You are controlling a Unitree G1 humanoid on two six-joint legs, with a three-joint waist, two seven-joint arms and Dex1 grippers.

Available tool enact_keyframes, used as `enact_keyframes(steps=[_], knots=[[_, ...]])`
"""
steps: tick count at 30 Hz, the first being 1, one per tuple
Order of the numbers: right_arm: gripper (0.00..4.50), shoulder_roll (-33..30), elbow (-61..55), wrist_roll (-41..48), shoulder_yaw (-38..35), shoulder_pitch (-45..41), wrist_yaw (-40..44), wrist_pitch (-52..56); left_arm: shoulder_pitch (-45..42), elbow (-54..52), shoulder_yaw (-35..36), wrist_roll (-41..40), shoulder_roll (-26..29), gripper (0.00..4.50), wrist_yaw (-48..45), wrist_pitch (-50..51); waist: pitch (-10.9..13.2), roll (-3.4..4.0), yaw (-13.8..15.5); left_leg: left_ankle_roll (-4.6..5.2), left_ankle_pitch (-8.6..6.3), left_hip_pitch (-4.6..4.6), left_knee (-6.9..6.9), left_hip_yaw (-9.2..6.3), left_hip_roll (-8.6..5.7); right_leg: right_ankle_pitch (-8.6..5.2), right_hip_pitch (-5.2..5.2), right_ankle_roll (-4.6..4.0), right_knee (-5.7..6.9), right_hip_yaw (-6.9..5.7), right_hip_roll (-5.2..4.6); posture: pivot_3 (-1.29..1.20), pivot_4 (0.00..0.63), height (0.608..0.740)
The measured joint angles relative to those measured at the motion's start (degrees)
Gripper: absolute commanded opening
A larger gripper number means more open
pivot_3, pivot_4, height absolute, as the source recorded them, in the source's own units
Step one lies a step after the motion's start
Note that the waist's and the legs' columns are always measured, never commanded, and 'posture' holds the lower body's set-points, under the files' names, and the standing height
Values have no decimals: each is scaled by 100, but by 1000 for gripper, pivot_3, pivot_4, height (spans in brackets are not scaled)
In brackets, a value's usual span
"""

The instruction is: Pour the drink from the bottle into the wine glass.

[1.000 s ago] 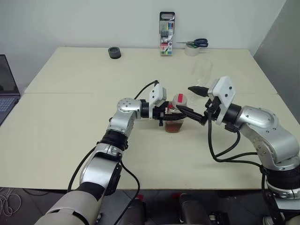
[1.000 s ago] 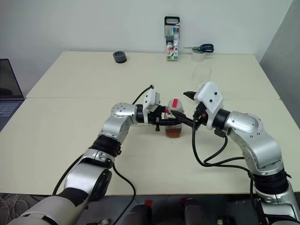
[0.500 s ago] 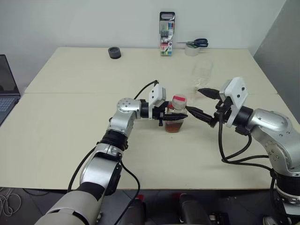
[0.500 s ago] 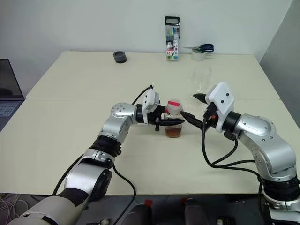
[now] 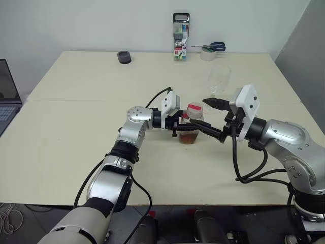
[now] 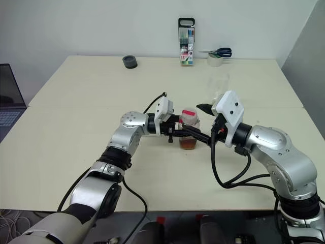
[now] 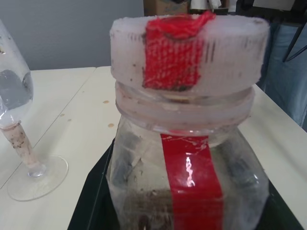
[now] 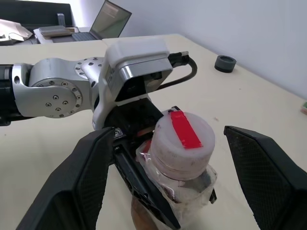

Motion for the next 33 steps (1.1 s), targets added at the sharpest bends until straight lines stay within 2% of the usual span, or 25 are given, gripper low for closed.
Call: enact_keyframes(steps=[11,14,15,33], knots=[[3884,36,-90,332,-47,-56,-46,26,0,-1,0,0,9,1674,-5,6,0,0,-1,0,0,0,0,0,0,0,0,0,0,0,0,0,150,740],[4445,71,-102,398,-80,-92,-171,78,0,-1,0,0,9,1674,-7,6,0,0,-1,0,0,0,0,1,0,0,0,0,0,0,0,0,150,740],[4500,96,-103,414,-85,-112,-218,102,0,-1,0,0,9,1674,-8,6,0,0,-2,0,0,0,0,1,1,0,0,0,0,0,0,0,150,740],[4500,192,38,-130,334,-293,-572,-13,2,-15,-1,0,-52,1674,-4,6,0,0,-5,0,0,0,0,0,0,0,0,0,0,0,0,0,150,740]])
